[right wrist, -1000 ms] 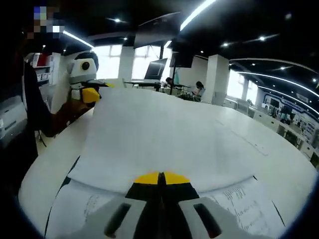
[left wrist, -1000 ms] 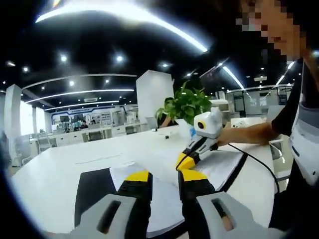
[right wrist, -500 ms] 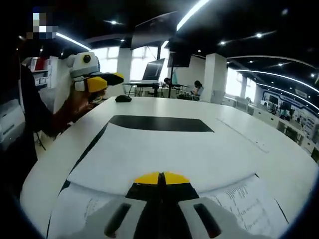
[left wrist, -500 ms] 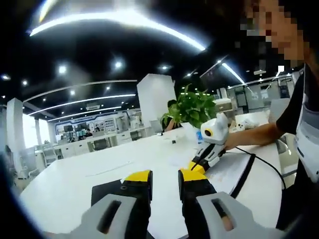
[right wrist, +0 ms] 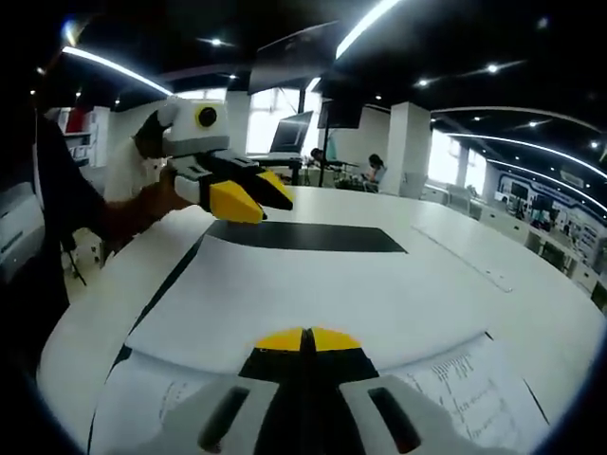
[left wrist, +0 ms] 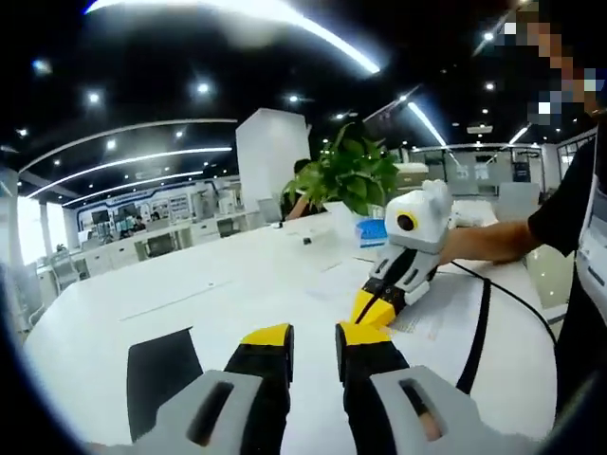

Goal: Flip through the bound document one page at a time

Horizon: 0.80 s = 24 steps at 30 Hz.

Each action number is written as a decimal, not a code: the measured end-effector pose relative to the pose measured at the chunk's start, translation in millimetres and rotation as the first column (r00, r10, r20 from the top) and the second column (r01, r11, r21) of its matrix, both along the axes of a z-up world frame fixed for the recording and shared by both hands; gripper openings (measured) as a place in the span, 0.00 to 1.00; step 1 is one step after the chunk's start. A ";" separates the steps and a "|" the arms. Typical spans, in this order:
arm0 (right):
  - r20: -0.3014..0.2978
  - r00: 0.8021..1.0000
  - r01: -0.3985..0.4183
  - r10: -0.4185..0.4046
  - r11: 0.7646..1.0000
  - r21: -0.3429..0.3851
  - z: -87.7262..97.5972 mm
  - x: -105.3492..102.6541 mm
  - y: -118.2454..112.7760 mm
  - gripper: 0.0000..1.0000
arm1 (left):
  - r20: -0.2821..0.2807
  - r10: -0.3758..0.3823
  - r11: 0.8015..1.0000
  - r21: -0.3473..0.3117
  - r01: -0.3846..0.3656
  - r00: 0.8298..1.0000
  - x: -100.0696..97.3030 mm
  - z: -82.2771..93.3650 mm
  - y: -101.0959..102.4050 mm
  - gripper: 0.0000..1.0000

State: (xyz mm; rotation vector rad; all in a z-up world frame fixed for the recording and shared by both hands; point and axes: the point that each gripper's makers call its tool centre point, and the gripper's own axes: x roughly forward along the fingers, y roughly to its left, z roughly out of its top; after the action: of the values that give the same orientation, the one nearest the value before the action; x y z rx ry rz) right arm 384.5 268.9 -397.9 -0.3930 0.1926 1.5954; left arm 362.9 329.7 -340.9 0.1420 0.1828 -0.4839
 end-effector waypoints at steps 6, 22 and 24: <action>-0.004 1.000 0.000 0.000 1.000 0.010 -0.2 -0.1 1.7 0.03 | -0.057 0.018 1.000 0.013 -0.018 0.998 19.2 -26.4 1.5 0.18; -0.005 1.000 0.006 -0.006 1.000 0.020 -0.2 -0.3 4.4 0.03 | -0.099 0.032 0.997 0.076 -0.024 0.995 25.9 -60.0 -5.9 0.13; -0.007 1.000 0.006 -0.006 1.000 0.022 -0.2 -0.3 4.3 0.03 | -0.108 0.033 0.996 0.085 -0.024 0.994 25.2 -62.6 -4.7 0.10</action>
State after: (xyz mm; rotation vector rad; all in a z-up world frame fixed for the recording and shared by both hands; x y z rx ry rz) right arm 384.2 273.2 -398.0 -0.3699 0.1809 1.5920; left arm 388.1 324.9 -403.5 0.1942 0.3124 -0.4559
